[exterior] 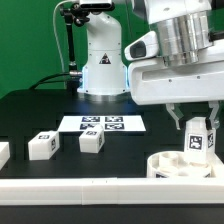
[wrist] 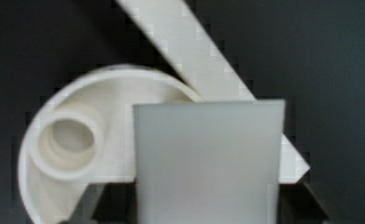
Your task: Assemble stool
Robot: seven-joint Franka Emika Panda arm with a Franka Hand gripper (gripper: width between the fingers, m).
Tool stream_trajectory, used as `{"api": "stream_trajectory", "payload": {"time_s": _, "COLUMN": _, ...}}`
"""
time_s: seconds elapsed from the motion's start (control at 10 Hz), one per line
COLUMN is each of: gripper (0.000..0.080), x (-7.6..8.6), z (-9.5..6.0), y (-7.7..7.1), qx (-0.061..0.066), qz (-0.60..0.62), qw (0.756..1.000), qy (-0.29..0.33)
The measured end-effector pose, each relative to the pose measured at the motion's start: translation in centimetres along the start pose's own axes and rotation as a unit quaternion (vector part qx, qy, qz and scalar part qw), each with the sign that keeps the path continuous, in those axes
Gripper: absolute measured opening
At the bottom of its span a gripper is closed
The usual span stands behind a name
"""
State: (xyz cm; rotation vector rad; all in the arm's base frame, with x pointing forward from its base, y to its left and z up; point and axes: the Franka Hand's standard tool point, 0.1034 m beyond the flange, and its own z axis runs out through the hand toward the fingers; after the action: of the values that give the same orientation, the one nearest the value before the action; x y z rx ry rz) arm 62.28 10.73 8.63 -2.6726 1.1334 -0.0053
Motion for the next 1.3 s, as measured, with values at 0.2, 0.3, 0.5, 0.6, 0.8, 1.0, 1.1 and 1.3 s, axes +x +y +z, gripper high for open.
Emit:
{"api": "stream_trajectory", "payload": {"time_s": 0.2, "gripper": 0.0340, "x": -0.01, "z": 0.03, "y": 0.06, "qx": 0.010, "qz": 0.069, "qw": 0.997, "qy": -0.016}}
{"api": "stream_trajectory", "payload": {"time_s": 0.3, "gripper": 0.0340, "x": -0.14, "z": 0.07, "y": 0.04, "qx": 0.015, "qz": 0.122, "qw": 0.992, "qy": -0.024}}
{"api": "stream_trajectory", "payload": {"time_s": 0.5, "gripper": 0.0340, "x": -0.39, "z": 0.14, "y": 0.01, "qx": 0.014, "qz": 0.174, "qw": 0.984, "qy": -0.032}}
{"api": "stream_trajectory", "payload": {"time_s": 0.6, "gripper": 0.0340, "x": -0.48, "z": 0.15, "y": -0.07, "qx": 0.015, "qz": 0.214, "qw": 0.976, "qy": -0.035}}
{"api": "stream_trajectory", "payload": {"time_s": 0.8, "gripper": 0.0340, "x": -0.55, "z": 0.15, "y": -0.15, "qx": 0.019, "qz": 0.263, "qw": 0.964, "qy": -0.042}}
{"api": "stream_trajectory", "payload": {"time_s": 1.0, "gripper": 0.0340, "x": -0.64, "z": 0.18, "y": -0.25, "qx": 0.023, "qz": 0.335, "qw": 0.941, "qy": -0.053}}
{"api": "stream_trajectory", "payload": {"time_s": 1.1, "gripper": 0.0340, "x": -0.73, "z": 0.20, "y": -0.31, "qx": 0.024, "qz": 0.368, "qw": 0.928, "qy": -0.057}}
{"api": "stream_trajectory", "payload": {"time_s": 1.3, "gripper": 0.0340, "x": -0.90, "z": 0.25, "y": -0.44, "qx": 0.024, "qz": 0.415, "qw": 0.907, "qy": -0.063}}
